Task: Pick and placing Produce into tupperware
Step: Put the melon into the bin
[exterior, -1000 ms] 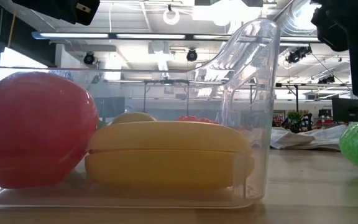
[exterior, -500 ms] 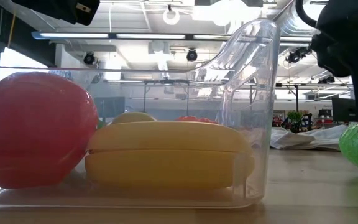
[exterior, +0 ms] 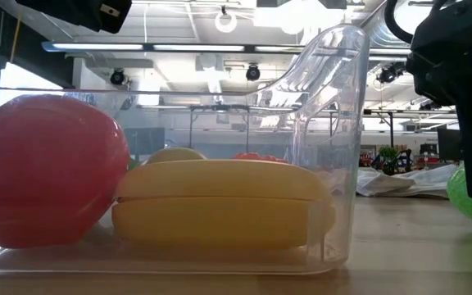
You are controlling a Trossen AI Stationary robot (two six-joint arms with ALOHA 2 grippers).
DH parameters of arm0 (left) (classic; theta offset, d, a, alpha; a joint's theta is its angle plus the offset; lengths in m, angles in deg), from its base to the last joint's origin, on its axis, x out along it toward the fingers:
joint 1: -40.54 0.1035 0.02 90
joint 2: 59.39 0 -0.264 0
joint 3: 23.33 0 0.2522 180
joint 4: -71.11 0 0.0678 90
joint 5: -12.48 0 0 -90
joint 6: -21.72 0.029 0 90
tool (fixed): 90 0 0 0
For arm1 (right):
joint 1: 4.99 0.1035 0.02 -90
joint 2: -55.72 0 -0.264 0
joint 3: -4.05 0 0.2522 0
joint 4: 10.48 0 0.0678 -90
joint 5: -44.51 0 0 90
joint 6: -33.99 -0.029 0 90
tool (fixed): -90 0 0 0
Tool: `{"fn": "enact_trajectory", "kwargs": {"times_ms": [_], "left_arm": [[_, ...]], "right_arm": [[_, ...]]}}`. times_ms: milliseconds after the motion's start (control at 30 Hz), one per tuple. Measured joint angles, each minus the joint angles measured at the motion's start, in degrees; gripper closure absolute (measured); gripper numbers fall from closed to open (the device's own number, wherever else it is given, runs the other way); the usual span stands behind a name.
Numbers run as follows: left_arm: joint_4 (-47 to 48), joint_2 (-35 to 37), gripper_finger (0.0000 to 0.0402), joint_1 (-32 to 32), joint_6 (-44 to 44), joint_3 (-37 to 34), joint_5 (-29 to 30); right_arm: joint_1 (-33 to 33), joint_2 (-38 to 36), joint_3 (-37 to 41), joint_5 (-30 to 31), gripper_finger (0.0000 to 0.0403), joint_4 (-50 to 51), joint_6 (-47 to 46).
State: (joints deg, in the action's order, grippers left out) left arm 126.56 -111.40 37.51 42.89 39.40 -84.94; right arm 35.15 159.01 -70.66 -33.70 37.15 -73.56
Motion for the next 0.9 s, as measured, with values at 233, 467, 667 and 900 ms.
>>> {"fn": "enact_trajectory", "kwargs": {"times_ms": [233, 467, 667, 900], "left_arm": [[0.0, 0.0, 0.0307, 0.0, 0.0, 0.0, 0.0], [0.0, 0.0, 0.0307, 0.0, 0.0, 0.0, 0.0], [0.0, 0.0, 0.0307, 0.0, 0.0, 0.0, 0.0], [0.0, 0.0, 0.0307, 0.0, 0.0, 0.0, 0.0]], "right_arm": [[0.0, 0.0, 0.0, 0.0, 0.0078, 0.1, 0.6], [0.0, 0.4, 0.0, 0.0, 0.0078, -0.2, 0.9], [0.0, 1.4, -0.2, 0.0, 0.0082, -1.0, 1.1], [0.0, 1.4, -0.2, -0.1, 0.0106, -1.0, 1.0]]}}
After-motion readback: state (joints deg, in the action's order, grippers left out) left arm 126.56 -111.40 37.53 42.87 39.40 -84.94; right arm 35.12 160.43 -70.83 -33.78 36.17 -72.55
